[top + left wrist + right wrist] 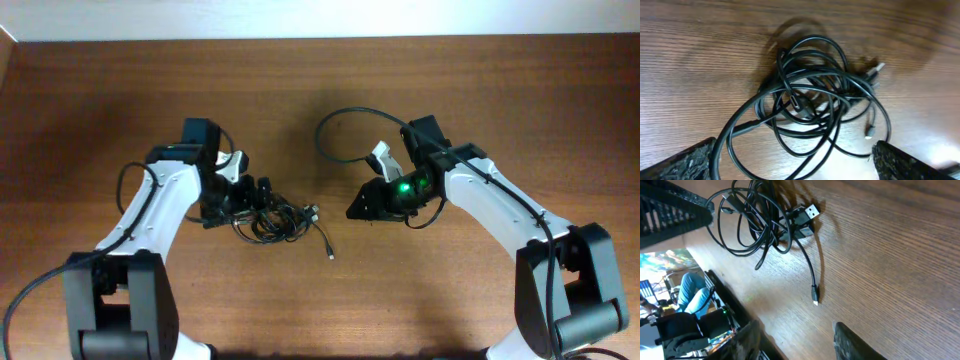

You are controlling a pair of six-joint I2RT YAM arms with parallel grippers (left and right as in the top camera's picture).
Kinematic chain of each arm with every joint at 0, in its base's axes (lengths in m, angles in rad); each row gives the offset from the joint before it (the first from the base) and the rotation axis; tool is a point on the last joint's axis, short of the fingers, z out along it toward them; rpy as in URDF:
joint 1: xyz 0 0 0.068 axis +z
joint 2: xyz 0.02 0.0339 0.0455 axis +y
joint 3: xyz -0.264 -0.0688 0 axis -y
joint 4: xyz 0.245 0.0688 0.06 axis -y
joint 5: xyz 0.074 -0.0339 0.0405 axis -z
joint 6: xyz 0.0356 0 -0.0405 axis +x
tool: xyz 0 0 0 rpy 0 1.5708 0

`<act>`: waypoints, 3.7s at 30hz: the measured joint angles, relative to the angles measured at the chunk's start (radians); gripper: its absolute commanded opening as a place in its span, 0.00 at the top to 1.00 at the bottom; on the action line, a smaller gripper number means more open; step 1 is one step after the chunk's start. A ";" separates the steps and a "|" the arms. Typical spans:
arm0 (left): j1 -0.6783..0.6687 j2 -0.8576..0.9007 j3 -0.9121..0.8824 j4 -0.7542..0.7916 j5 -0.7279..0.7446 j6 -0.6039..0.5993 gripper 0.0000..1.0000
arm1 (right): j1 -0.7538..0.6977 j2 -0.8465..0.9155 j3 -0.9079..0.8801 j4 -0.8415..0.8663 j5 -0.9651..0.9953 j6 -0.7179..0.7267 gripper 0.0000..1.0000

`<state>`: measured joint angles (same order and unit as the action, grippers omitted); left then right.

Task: Untangle cables

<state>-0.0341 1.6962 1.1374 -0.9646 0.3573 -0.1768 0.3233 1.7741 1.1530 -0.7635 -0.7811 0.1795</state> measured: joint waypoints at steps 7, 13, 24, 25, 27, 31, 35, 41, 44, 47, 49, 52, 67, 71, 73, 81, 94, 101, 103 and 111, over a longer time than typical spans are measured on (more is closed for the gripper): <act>-0.201 0.000 0.002 0.016 -0.178 -0.048 0.01 | 0.013 0.000 0.000 -0.032 0.025 0.000 0.50; -0.211 -0.006 0.320 -0.116 -0.216 -0.055 0.65 | 0.019 0.000 0.000 -0.060 0.115 -0.001 0.49; -0.231 0.064 0.185 -0.209 -0.180 -0.024 0.81 | 0.019 0.000 0.000 -0.085 0.328 0.075 0.38; -0.233 0.069 0.167 -0.204 -0.174 -0.021 0.81 | 0.019 0.000 0.000 -0.089 0.338 0.079 0.37; -0.234 0.082 0.124 -0.163 -0.163 -0.010 1.00 | 0.019 0.000 0.000 -0.098 0.352 0.083 0.36; -0.220 0.129 0.116 -0.177 -0.154 0.001 0.98 | 0.019 0.000 0.000 -0.079 0.256 0.025 0.36; -0.069 0.076 0.372 -0.261 -0.138 -0.022 0.91 | 0.053 0.000 0.015 0.050 0.043 -0.041 0.37; 0.208 -0.030 0.438 -0.296 -0.169 -0.079 0.76 | 0.275 0.000 0.031 0.312 0.112 0.050 0.51; 0.257 -0.029 0.376 -0.273 -0.182 -0.134 0.69 | 0.391 0.011 0.034 0.421 0.278 0.101 0.61; 0.258 -0.028 0.293 -0.245 -0.183 -0.194 0.69 | 0.473 0.055 0.035 0.534 0.416 0.111 0.59; 0.258 -0.026 0.225 -0.219 -0.183 -0.225 0.69 | 0.500 0.089 0.034 0.586 0.507 0.121 0.59; 0.258 -0.025 0.142 -0.183 -0.182 -0.240 0.72 | 0.508 0.149 0.034 0.668 0.583 0.140 0.59; 0.167 -0.024 0.095 -0.105 -0.171 -0.248 0.69 | 0.508 0.253 0.035 0.757 0.657 0.214 0.96; 0.168 -0.024 0.095 -0.105 -0.164 -0.242 0.62 | 0.491 0.244 0.035 0.752 0.580 0.217 0.96; 0.168 -0.024 0.095 -0.097 -0.120 -0.203 0.52 | 0.446 0.189 0.034 0.731 0.488 0.243 0.96; 0.164 -0.024 0.094 -0.063 0.320 0.159 0.30 | 0.298 0.010 0.034 0.721 0.116 0.403 0.96; -0.002 -0.024 0.093 -0.052 0.462 0.297 0.62 | 0.217 0.010 0.035 0.716 -0.056 0.515 0.96; -0.040 -0.024 0.092 -0.052 0.466 0.292 1.00 | 0.215 0.010 0.034 0.711 -0.059 0.577 0.96; -0.040 -0.024 0.091 -0.052 0.467 0.286 1.00 | 0.215 0.010 0.035 0.659 -0.042 0.570 0.90; 0.076 -0.022 0.083 -0.053 0.704 0.256 1.00 | 0.188 0.009 0.041 0.330 0.059 0.461 0.24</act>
<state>0.0422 1.6745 1.2205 -1.0172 1.0615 0.0792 0.5117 1.7828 1.1938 -0.4339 -0.7223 0.6407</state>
